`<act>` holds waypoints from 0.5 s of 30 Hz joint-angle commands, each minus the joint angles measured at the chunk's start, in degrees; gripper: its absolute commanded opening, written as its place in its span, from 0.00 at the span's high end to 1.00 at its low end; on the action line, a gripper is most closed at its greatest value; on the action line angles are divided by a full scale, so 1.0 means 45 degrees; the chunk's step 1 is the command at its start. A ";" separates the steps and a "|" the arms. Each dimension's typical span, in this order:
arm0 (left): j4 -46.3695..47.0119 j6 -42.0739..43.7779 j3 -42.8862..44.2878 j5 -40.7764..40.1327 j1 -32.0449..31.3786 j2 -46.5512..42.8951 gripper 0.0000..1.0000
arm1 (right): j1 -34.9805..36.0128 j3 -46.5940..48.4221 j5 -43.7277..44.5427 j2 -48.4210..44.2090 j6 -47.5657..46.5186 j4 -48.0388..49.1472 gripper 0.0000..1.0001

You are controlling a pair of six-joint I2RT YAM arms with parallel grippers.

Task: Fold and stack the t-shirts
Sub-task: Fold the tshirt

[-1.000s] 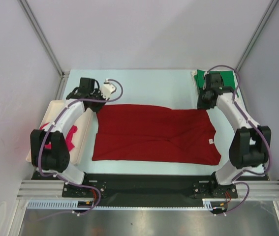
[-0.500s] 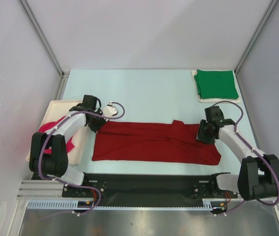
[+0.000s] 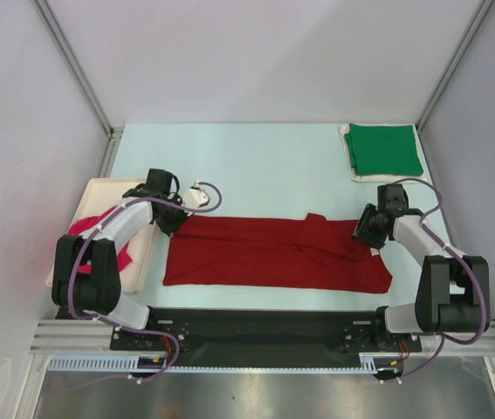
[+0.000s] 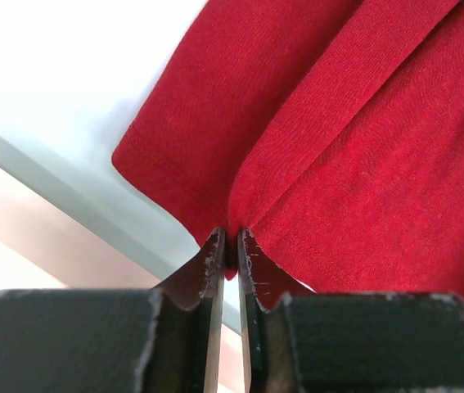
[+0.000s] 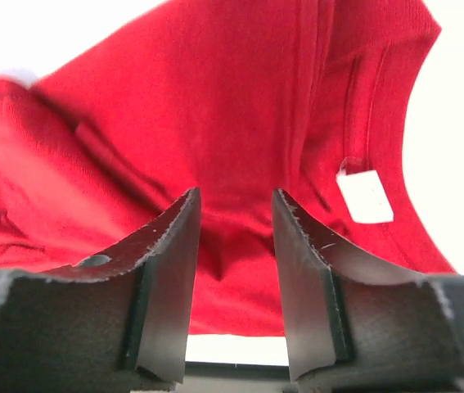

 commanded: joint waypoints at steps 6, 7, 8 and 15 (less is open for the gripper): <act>-0.0171 0.0379 -0.0153 0.0166 -0.0090 -0.0779 0.86 | -0.0355 0.0132 -0.0519 0.1417 -0.0096 0.1326 0.78; -0.0152 0.0534 -0.0231 0.0128 -0.0090 -0.0857 0.87 | -0.0413 0.0054 -0.0636 0.1359 -0.0076 0.1307 0.88; -0.0152 0.0652 -0.0309 0.0089 -0.0090 -0.0955 0.88 | -0.0452 0.0073 -0.0676 0.1282 -0.0076 0.1172 0.91; 0.0004 0.1804 -0.1225 -0.0321 -0.0149 -0.1717 0.90 | -0.1271 0.0248 0.0456 -0.0631 -0.0349 0.0175 1.00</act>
